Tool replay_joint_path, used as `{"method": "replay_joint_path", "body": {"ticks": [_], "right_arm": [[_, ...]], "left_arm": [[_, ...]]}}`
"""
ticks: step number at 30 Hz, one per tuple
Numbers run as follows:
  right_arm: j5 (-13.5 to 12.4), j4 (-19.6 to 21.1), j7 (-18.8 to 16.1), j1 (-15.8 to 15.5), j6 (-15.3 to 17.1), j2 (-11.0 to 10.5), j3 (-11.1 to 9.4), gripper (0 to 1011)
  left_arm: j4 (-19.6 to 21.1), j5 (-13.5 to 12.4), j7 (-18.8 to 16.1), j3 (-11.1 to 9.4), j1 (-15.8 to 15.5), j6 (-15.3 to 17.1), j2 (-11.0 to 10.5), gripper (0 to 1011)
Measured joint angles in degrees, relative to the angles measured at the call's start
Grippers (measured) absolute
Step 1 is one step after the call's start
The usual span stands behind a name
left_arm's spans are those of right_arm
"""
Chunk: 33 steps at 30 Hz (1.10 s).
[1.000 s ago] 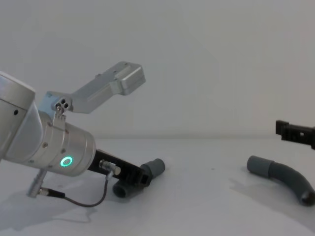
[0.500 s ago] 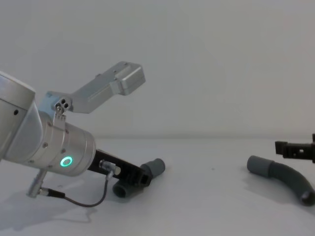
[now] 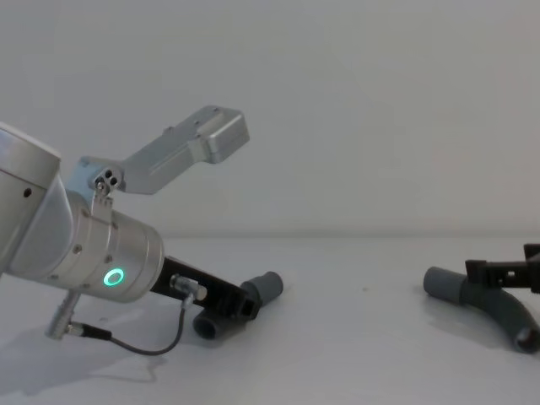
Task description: Use both hands to pick up one end of the pipe from the table, align the ends, and insert them.
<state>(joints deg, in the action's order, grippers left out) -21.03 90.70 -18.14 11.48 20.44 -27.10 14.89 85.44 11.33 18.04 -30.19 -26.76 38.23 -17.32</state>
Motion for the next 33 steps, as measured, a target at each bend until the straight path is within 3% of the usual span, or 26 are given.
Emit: {"method": "replay_joint_path", "body": {"ticks": [16, 33], "right_arm": [[-0.3, -3.3, -2.6, 2.6, 0.4, -0.6, 2.3, 1004], [-1.9, -5.0, -3.1, 3.9, 2.1, -0.1, 3.5, 1004]], "left_arm": [[0.0, 0.0, 0.0, 0.0, 0.0, 0.0, 0.0, 308], [0.0, 0.0, 0.0, 0.0, 0.0, 0.0, 0.0, 308]]}}
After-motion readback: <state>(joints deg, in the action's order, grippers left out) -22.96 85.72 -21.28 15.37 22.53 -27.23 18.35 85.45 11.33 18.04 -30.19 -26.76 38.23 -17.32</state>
